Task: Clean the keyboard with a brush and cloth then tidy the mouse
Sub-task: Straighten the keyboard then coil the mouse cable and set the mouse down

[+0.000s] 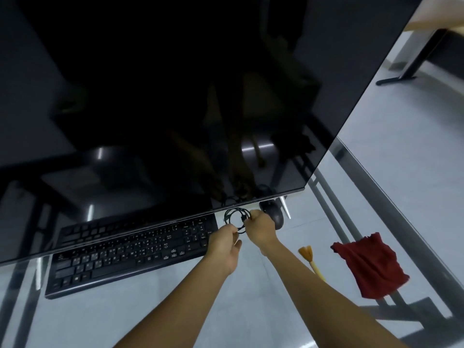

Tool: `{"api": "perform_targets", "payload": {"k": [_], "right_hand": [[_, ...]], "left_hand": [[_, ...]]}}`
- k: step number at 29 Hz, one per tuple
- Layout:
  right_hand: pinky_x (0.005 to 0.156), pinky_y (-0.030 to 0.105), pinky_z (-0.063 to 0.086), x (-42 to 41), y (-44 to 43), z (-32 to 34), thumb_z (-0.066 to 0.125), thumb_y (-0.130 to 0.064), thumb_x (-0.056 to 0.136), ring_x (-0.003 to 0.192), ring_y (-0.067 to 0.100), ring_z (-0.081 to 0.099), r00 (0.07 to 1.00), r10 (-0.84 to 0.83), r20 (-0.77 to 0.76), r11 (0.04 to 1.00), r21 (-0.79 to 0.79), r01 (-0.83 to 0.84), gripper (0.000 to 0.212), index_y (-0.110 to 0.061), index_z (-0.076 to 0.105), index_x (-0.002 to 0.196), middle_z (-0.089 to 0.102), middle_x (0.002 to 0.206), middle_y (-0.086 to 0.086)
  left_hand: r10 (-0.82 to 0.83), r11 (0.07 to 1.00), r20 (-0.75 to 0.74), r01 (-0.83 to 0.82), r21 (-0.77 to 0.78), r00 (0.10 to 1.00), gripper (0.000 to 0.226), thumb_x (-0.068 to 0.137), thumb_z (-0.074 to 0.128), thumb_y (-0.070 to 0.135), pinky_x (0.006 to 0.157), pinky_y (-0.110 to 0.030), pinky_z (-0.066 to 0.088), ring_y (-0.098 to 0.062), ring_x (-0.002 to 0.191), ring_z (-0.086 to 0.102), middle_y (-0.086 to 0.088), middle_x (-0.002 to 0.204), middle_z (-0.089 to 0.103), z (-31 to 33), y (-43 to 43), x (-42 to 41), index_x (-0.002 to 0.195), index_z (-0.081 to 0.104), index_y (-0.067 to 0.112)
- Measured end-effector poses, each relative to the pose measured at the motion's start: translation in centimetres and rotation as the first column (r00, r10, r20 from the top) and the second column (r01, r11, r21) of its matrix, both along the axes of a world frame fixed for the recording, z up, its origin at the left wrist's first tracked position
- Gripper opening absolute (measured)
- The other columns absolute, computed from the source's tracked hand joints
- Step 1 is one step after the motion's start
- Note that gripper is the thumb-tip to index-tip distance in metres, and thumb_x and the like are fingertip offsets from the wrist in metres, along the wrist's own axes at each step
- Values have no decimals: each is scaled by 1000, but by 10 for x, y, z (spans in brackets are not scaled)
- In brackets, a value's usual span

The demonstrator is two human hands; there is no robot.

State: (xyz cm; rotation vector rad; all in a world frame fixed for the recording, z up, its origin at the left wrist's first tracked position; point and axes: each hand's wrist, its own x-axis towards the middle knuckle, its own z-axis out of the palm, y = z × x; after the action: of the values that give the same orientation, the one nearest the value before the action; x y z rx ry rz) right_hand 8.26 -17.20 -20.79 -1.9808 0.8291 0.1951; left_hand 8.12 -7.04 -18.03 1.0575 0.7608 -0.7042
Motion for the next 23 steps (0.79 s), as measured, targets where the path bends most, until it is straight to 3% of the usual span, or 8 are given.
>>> {"api": "perform_targets", "payload": {"k": [3,8,10,12,14,18,21,23], "right_hand": [[61,24,36,2,6,-1,48,-6,95,64,17,47,998,56,31,994,-94,-53,7,-5,55,94,51,104,17],[72,24,40,0,9,3,46,-4,96,75,19,50,993,115,-17,980,-160,-116,26,1,49,121,42,126,22],[81,26,45,-7,9,10,47,-5,96,94,28,56,990,135,-35,977,-164,-139,39,0,41,134,38,133,22],[93,30,45,-17,7,20,48,-7,96,112,32,55,989,140,-48,973,-177,-147,49,-2,35,143,37,140,22],[95,29,41,-28,3,31,51,-11,94,120,31,51,992,116,-43,970,-210,-123,48,-5,40,140,39,141,18],[78,29,43,-54,-23,60,46,-6,92,105,32,54,998,58,8,954,-295,-53,21,-4,58,110,55,116,16],[76,35,50,-74,-51,74,48,-10,95,106,33,56,999,-49,22,961,-272,53,29,-5,57,122,54,122,15],[86,33,48,-88,-74,76,52,-14,95,113,30,55,997,-73,16,959,-275,75,33,-9,56,127,53,130,11]], "left_hand": [[-10,1000,19,10,1,1000,20,89,47,-5,98,-35,42,-14,71,48,-5,71,47,-3,-2,6,73,52,7],[-41,999,53,41,9,998,24,91,46,-3,106,-35,38,-12,77,47,0,77,46,-8,7,2,75,52,15],[-59,998,69,59,-7,996,17,92,47,0,108,-39,38,-13,87,52,-1,84,49,-10,12,0,84,56,12],[-102,994,74,104,-26,992,17,95,48,4,102,-39,41,-21,110,56,-7,106,56,-6,18,-3,109,58,3],[-170,985,62,172,-19,983,23,98,46,8,96,-39,42,-28,123,51,-13,122,55,0,22,-5,118,53,-2],[-348,937,69,347,25,935,20,99,45,11,94,-37,44,-30,121,53,-14,125,56,15,19,-9,112,54,0],[-432,902,68,431,25,899,22,98,45,12,90,-38,44,-29,112,55,-14,122,57,25,9,-17,115,54,1],[-486,874,63,485,32,871,21,98,44,13,88,-38,45,-28,106,56,-13,117,58,35,-3,-26,112,54,1]]}}
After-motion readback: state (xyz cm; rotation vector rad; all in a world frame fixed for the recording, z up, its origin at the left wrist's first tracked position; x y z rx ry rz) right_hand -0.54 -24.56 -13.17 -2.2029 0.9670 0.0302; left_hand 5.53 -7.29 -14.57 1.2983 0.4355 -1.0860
